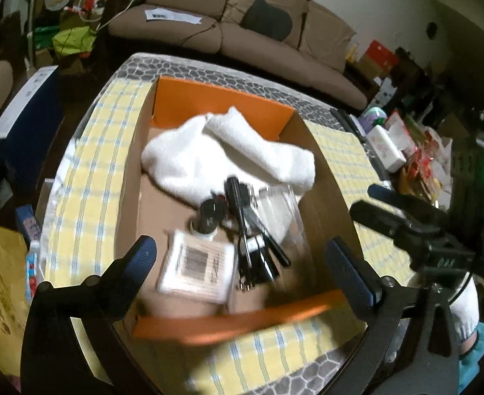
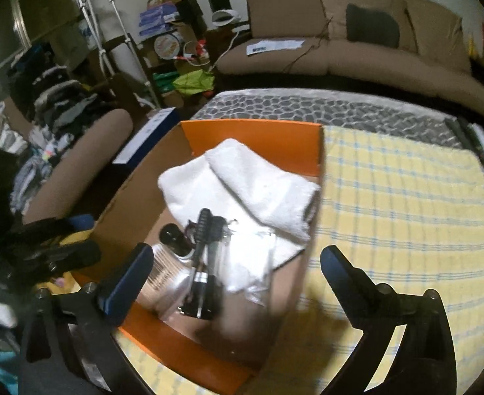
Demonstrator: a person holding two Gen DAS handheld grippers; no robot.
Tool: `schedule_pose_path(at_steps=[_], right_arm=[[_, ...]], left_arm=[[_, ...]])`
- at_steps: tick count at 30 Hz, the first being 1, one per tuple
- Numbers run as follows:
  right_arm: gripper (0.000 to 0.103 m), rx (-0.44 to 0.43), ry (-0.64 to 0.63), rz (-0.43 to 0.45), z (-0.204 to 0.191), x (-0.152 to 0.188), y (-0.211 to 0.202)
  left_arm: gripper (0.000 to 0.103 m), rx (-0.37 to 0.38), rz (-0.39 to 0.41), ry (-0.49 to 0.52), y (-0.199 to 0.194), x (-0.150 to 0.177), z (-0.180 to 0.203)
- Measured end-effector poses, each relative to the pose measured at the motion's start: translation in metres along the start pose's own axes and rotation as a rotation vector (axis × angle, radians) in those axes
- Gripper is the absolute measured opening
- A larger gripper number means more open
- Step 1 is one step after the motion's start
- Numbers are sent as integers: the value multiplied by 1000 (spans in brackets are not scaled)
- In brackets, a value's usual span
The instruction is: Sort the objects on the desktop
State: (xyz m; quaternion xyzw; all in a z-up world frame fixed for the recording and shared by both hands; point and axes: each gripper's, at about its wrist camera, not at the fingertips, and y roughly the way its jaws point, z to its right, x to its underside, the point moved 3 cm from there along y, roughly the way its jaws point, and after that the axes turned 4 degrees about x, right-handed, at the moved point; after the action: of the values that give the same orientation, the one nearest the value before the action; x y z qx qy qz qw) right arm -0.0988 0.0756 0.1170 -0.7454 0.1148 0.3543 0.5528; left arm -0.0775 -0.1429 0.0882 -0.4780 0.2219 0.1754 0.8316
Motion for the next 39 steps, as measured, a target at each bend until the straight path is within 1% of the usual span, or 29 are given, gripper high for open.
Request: schedule_pose_path(at_steps=[4,8,11,14,15,18,22,26,29,31,34,39], right_arm=[[103,37,-22,21,-8,10,-10],[102,66,-23,40,-14,23,-19],[102,69,4,48,-15,38,-25],[102,73,34,62,-14,49,-29],[102,80,46,68,-12,53,-30],[102,102,87,92,-5,65,-35],[102,150,148,116,10,83,-41],[102,209,168,116,23,100,-44],[102,234,173,97,33,109,-43],[102,260,165,80,39,115,-41],[102,275,162,63,47,124,-37],[102,299,190,18,65,143,-27]], left_arm=[[103,-9,0,2,-5,18,0],[103,-38,24,8,-13,30,0],[103,-51,45,8,-18,39,-3],[103,-95,79,29,-24,47,-3],[103,-114,92,41,-26,50,-2],[103,-142,135,71,-33,57,3],[103,-167,171,112,-33,69,12],[103,-178,156,91,-21,83,17],[103,-186,117,104,-4,94,23],[103,-183,102,107,6,97,26],[103,-191,88,93,19,99,27],[103,-212,79,82,37,101,26]])
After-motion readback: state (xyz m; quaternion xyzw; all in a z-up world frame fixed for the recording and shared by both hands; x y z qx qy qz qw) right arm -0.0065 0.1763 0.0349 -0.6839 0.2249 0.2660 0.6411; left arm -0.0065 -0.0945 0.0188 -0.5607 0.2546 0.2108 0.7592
